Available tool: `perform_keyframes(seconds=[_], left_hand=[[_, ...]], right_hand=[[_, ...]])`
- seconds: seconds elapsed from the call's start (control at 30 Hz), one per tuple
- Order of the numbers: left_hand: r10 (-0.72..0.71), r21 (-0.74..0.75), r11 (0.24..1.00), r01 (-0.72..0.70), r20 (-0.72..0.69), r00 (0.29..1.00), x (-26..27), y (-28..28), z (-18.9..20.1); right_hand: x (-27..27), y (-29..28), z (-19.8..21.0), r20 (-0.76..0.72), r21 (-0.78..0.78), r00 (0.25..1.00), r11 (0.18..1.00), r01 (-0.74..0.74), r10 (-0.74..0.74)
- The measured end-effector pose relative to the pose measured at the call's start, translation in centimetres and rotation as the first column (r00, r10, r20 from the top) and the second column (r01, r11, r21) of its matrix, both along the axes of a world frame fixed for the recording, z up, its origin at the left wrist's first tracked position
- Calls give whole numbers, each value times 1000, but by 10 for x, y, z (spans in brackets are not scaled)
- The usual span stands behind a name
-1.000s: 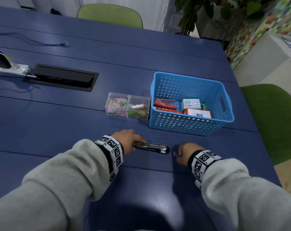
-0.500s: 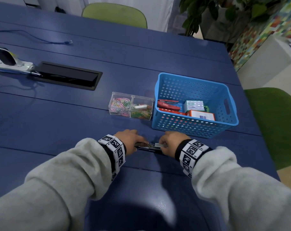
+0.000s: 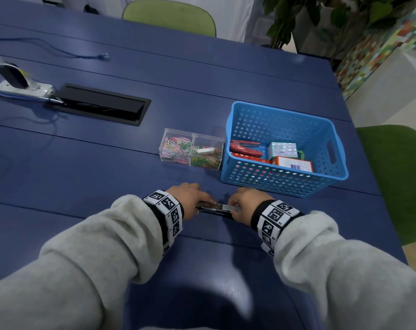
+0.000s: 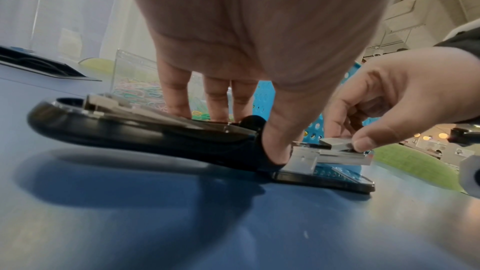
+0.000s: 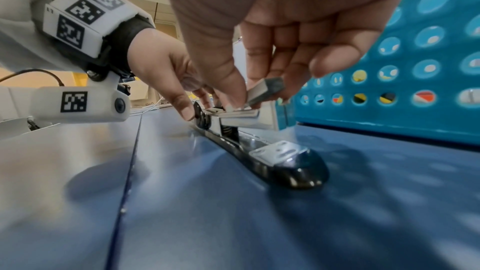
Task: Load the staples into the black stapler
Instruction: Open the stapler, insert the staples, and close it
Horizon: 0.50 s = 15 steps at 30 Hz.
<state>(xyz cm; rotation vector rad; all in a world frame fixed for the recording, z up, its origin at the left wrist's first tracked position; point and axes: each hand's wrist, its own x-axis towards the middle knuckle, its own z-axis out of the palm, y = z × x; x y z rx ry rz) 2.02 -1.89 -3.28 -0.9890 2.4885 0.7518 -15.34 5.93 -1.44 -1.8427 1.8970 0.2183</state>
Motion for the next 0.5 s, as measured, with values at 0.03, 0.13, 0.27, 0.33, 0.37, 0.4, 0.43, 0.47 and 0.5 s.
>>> perform_keyframes(seconds=[0.03,0.13,0.27,0.33,0.37,0.4,0.43,0.47,0.5], left_hand=[[1,0,1000,-1,-1,1000,0,0,0],[-2,-1,1000,2,-1,1000,-1,0,0],[-11,-9,1000,11,5,1000,-1,-1,-1],[-17,-5,1000,17,2,1000,-1,-1,-2],[-20,0,1000,20,0,1000,-1,-2,-3],[-20,9,1000,21,-4,1000,0,-2,-3],[-16,19,1000,16,-12,1000,0,-3,-3],[-5,26,1000,5,-22,1000,1,-4,-4],[12,27,1000,-11,-30,999,2,-5,-5]], right_hand=[[0,0,0,1,2,1000,1000,1,-1],[0,-1,0,-10,17,1000,1000,-4,4],[2,-5,-2,-24,50,1000,999,-10,11],[2,-8,-2,-15,83,1000,997,-2,3],[1,-8,-2,-8,93,1000,996,7,-6],[0,-8,-2,-6,99,1000,995,15,-15],[-1,-7,-3,-9,106,1000,994,21,-21],[-4,-5,-4,-13,115,1000,993,27,-26],[-6,-3,-6,-15,126,999,991,36,-34]])
